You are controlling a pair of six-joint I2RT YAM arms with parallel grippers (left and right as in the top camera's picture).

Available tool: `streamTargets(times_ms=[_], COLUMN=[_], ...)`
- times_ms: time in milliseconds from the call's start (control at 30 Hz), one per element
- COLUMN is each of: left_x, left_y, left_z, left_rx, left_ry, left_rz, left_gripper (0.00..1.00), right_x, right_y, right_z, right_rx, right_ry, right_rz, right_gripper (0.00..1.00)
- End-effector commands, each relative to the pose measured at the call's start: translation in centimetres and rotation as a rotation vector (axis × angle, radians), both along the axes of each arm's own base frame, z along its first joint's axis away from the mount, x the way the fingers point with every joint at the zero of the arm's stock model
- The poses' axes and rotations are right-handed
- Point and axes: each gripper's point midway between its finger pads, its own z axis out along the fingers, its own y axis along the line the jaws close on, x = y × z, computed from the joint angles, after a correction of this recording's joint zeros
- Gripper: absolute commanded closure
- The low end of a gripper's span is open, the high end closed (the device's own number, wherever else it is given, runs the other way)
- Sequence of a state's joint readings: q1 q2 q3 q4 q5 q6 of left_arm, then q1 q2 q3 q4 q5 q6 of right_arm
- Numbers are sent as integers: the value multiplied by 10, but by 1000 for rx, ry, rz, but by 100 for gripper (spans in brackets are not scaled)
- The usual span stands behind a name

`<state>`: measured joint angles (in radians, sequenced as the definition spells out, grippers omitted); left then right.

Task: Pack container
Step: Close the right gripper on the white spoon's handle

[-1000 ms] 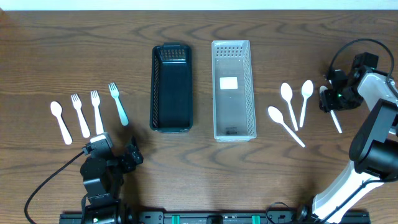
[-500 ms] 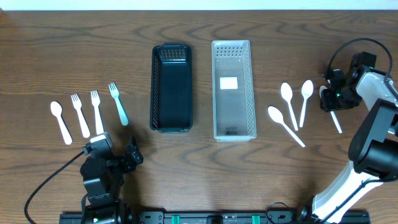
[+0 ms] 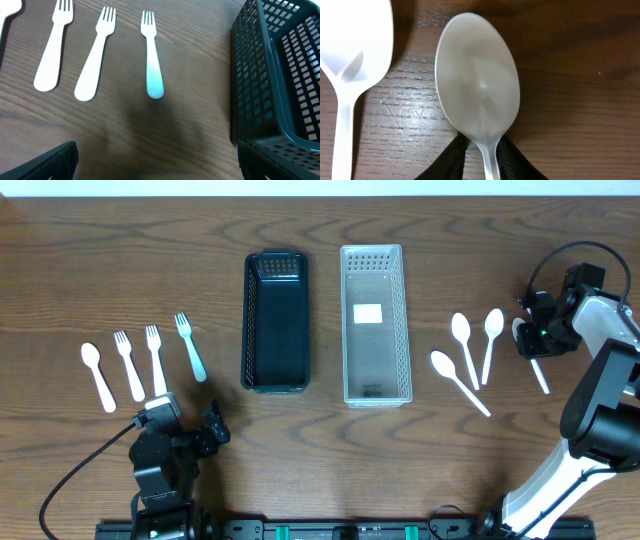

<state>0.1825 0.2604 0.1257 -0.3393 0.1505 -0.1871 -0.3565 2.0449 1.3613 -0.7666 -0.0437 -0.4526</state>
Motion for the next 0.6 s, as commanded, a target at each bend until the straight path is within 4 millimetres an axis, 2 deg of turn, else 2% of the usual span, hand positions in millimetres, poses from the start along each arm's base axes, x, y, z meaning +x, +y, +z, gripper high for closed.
streamTargets(times_ms=[0,200,400,567], left_x=[-2,-1,-1,-1], left_y=[1,1,1,1], left_z=[-3,-2,-2,-2], left_rx=[-12,-11,-10,-10], left_ry=[17,11,11,11], left_rz=[12,12,11,11], left_gripper=[2,2,2,2], right_x=[0,0,1,1], right_y=[1,1,1,1], right_z=[-6,-6,-6,-6], right_rx=[-2,-3,-3,-3], right_ry=[19,18,16,16], right_rz=[2,2,2,0], right_gripper=[79,82,91,93])
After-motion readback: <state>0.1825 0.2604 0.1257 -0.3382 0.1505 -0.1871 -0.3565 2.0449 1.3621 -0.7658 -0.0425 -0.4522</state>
